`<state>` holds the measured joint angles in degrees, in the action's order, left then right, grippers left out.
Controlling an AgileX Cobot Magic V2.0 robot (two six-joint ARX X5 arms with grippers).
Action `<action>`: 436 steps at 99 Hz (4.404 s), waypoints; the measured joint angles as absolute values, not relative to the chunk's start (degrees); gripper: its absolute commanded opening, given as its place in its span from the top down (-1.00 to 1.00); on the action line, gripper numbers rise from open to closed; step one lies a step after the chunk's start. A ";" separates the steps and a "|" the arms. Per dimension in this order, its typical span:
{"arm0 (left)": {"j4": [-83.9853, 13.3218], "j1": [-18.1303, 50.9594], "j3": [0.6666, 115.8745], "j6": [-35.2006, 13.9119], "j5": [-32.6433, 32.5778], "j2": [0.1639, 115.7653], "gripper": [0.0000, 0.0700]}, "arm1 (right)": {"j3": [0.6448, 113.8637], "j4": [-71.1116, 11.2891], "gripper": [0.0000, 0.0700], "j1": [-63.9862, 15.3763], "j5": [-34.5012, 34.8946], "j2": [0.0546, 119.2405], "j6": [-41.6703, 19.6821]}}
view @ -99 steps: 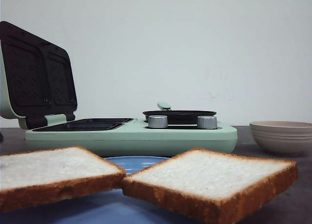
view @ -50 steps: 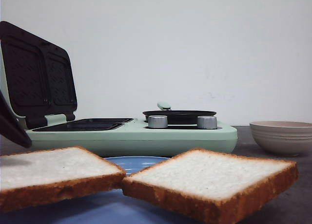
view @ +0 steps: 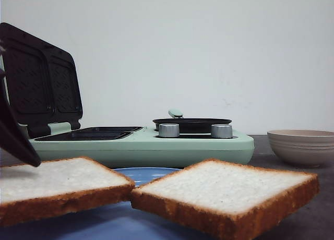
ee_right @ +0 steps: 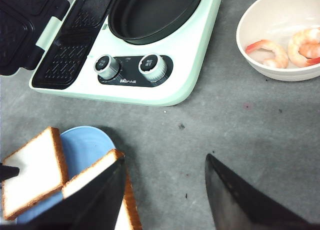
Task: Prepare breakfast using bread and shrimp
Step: 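Lower the left gripper to the bread slice nearest it on the blue plate, then grasp the bread slice edge with the left gripper and lift it, then carry the bread to the press plate and lower it flat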
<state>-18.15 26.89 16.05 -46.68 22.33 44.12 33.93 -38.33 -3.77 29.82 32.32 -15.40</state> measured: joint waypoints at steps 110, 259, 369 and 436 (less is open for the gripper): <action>-17.72 28.29 31.86 -30.52 13.65 40.14 0.99 | 33.93 -38.37 0.13 -3.77 29.82 32.32 -15.22; -8.34 28.51 72.25 38.68 -24.88 97.84 0.99 | 33.93 -41.47 0.13 -3.77 29.82 32.32 -12.21; -7.29 25.89 72.25 41.04 -21.15 99.48 0.99 | 33.93 -41.67 0.13 -3.77 29.82 32.32 -12.16; -11.75 25.89 72.25 39.62 -16.14 99.48 -0.16 | 33.93 -41.80 0.13 -3.77 29.82 32.32 -11.79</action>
<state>-11.75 25.89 72.25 39.62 -16.14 99.48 33.93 -41.80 -3.77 29.82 32.32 -11.79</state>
